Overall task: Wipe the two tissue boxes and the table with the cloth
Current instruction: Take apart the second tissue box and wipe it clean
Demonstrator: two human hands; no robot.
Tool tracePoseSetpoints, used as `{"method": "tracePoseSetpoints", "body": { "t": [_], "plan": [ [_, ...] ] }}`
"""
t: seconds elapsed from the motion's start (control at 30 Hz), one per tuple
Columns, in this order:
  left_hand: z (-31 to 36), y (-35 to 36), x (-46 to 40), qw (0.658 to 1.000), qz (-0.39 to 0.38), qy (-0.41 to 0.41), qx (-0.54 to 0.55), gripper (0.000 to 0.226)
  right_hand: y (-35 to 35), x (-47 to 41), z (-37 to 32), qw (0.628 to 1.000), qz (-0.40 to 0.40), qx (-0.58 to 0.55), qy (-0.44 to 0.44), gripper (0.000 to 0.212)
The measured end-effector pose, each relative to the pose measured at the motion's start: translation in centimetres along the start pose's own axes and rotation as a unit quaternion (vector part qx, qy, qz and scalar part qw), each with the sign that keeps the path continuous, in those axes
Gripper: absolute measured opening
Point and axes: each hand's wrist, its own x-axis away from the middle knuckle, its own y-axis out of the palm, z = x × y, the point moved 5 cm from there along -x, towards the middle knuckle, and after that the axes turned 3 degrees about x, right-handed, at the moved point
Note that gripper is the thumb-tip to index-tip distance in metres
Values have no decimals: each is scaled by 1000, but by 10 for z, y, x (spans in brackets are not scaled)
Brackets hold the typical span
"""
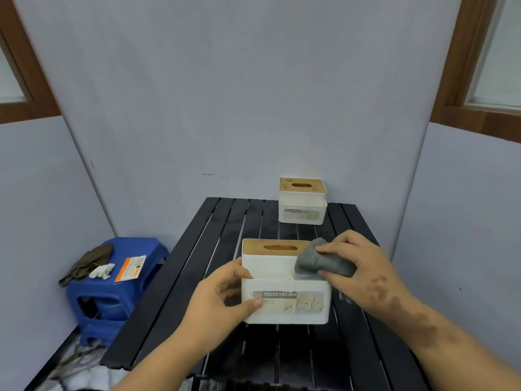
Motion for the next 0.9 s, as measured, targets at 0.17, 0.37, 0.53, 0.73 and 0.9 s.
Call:
{"method": "tracePoseSetpoints", "body": {
  "t": [0.17,0.37,0.53,0.73,0.9],
  "plan": [
    [-1,4,0,999,3,27,-24,32,9,-9,-19,986,-8,134,-95,45],
    [-2,11,-1,995,-26,71,-71,27,33,-11,-38,967,-1,158,-199,48],
    [-3,18,2,993,-19,84,-77,28,47,-12,-52,969,5,138,-205,44],
    [-5,13,0,997,-4,65,-42,32,30,-22,-28,984,-65,109,-129,46],
    [-5,14,1,995,-5,72,-64,34,22,-21,-13,993,-88,56,-54,47]
  ]
}}
